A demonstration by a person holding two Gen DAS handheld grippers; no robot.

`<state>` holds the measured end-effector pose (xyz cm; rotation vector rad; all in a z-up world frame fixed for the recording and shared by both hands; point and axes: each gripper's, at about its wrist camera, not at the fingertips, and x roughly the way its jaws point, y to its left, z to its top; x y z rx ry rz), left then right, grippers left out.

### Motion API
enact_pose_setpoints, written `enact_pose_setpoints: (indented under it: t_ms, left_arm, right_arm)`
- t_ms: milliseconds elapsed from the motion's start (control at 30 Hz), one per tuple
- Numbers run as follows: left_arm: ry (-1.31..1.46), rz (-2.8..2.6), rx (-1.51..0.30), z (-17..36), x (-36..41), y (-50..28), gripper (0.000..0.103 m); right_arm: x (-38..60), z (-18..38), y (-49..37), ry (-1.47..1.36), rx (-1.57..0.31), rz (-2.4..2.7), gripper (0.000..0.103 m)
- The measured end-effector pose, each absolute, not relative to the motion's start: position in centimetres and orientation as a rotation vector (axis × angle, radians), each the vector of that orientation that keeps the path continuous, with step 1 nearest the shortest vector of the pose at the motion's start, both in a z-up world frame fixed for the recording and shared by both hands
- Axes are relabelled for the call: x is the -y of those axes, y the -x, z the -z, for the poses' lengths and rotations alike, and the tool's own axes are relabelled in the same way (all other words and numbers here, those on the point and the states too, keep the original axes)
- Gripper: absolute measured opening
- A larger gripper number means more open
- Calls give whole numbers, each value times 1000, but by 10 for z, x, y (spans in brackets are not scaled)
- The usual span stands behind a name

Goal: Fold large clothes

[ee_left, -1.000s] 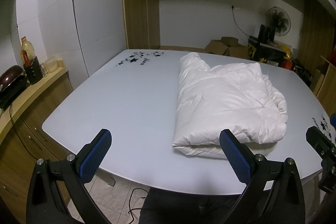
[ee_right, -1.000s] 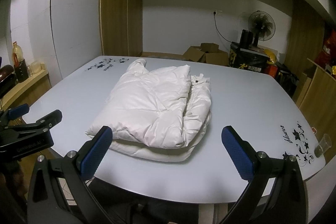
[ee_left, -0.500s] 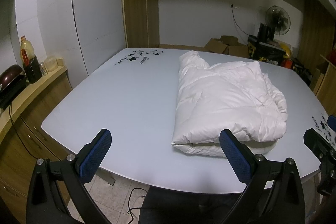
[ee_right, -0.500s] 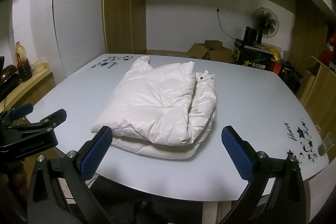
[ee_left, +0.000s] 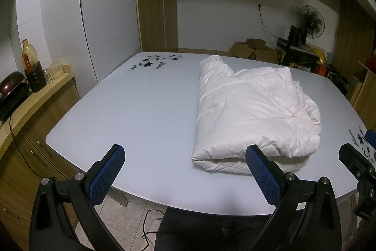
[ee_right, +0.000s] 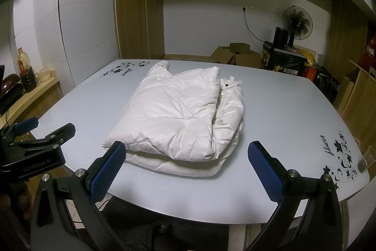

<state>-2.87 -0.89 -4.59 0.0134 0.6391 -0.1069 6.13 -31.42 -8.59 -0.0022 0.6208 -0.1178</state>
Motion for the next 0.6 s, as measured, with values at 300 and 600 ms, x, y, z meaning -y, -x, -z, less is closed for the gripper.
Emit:
enact_pose_setpoints:
  t_ms: [300,600]
  left_arm:
    - [-14,109,-640,46,8,28,103]
    - [-14,111,-642,48,8,29,103]
  right_arm:
    - [311,87,-62,6,-626,120,103]
    - [312,88,-62,1,-630,125,103]
